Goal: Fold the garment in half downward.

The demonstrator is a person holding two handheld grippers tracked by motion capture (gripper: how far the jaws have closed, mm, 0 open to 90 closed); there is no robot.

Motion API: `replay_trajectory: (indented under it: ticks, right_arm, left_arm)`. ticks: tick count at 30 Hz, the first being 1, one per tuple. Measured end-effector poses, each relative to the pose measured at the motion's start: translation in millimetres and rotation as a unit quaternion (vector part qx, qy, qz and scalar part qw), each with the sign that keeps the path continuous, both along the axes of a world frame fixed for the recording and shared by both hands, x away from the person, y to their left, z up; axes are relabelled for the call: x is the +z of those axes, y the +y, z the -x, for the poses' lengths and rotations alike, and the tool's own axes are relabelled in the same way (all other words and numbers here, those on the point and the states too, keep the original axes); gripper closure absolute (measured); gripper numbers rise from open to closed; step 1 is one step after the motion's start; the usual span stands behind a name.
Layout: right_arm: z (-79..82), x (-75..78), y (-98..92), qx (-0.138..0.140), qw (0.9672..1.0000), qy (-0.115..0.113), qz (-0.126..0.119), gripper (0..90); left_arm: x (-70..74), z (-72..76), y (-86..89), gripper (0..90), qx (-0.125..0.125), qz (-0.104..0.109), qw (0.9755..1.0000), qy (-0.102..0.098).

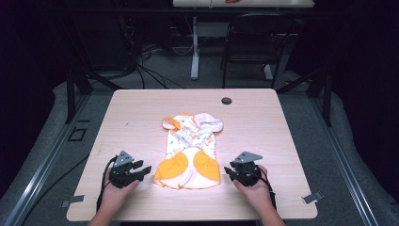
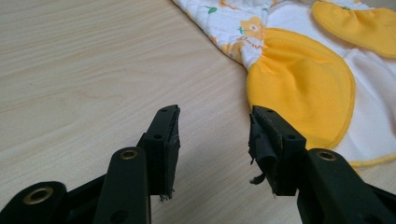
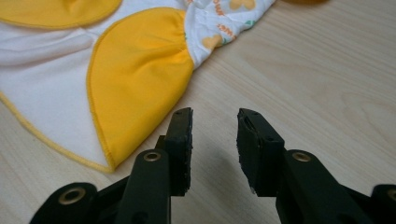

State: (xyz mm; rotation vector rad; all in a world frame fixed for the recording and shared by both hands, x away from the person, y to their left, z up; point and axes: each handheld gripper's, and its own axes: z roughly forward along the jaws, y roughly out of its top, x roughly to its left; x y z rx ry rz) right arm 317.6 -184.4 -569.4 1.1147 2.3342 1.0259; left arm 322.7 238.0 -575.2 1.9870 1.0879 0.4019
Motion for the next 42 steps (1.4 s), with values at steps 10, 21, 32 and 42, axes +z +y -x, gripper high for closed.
replay_trajectory:
  ticks: [10, 21, 32, 42]
  right_arm:
    - [1.7, 0.5, 7.8, 0.006, 0.9999, -0.008, 0.007, 62.9]
    - [-1.7, 12.7, 12.9, 0.023, 0.9993, -0.014, 0.026, 69.1]
    - [-38.9, 17.4, 26.7, 0.031, 0.9986, 0.037, 0.02, 83.5]
    - [-65.3, 9.5, 56.8, 0.042, 0.9969, 0.053, 0.041, 89.8]
  left_arm:
    - [2.1, 0.6, -2.6, 50.6, -0.012, 0.008, 0.9999, 0.002]
    - [11.1, -5.4, -12.4, 56.8, -0.028, -0.008, 0.9995, -0.014]
    - [15.5, -45.1, -46.2, 67.0, -0.057, -0.022, 0.998, 0.016]
    - [7.1, -67.7, -79.3, 86.3, -0.055, -0.059, 0.9965, 0.022]
